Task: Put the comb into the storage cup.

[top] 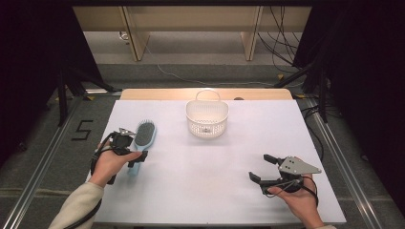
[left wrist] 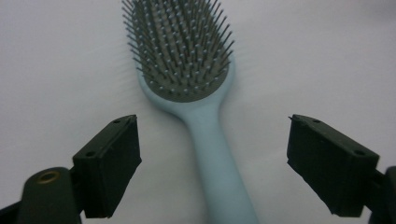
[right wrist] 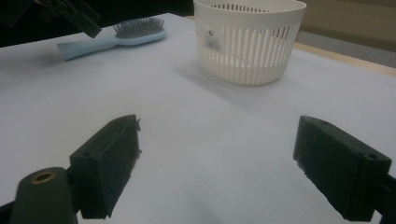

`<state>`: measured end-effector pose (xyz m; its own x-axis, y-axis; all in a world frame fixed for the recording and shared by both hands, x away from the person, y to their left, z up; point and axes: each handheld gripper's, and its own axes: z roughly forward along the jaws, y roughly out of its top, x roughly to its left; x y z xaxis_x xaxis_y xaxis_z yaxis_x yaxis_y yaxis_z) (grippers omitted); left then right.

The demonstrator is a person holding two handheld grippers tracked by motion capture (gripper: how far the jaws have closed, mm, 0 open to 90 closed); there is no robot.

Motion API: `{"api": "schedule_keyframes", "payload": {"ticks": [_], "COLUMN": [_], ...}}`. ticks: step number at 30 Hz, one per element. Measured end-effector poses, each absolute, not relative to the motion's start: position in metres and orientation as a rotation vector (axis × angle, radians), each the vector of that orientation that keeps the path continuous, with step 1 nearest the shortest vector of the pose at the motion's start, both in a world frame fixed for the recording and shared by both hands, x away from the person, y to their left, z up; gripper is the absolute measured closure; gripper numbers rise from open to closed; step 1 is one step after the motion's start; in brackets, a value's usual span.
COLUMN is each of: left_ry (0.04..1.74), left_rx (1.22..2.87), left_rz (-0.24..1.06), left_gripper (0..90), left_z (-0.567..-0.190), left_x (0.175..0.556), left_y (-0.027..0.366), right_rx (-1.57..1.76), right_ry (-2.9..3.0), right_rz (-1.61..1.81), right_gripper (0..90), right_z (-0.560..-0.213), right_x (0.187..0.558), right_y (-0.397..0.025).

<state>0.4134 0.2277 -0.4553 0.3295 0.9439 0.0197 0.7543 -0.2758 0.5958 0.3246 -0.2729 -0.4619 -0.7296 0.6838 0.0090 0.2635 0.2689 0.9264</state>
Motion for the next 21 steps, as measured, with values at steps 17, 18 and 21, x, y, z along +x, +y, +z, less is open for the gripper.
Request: {"api": "schedule_keyframes", "payload": {"ticks": [17,18,21], "left_ry": [1.695,1.703,1.718], "left_rx": [2.193,2.192,2.206], "left_rz": [0.386,0.384,0.377], "left_gripper": [30.1,30.7,34.3], "left_z": [-0.466,-0.466,-0.468], "left_x": [0.448,0.449,0.451], "left_y": [0.22,0.22,0.221], "right_rx": [0.863,0.862,0.859], "right_ry": [2.155,2.156,2.156], "right_rz": [1.449,1.449,1.447], "right_gripper": [15.2,15.2,15.2], "right_z": [-0.462,-0.462,-0.462], "right_x": [0.325,0.325,0.325], "right_y": [-0.273,-0.273,-0.273]}}
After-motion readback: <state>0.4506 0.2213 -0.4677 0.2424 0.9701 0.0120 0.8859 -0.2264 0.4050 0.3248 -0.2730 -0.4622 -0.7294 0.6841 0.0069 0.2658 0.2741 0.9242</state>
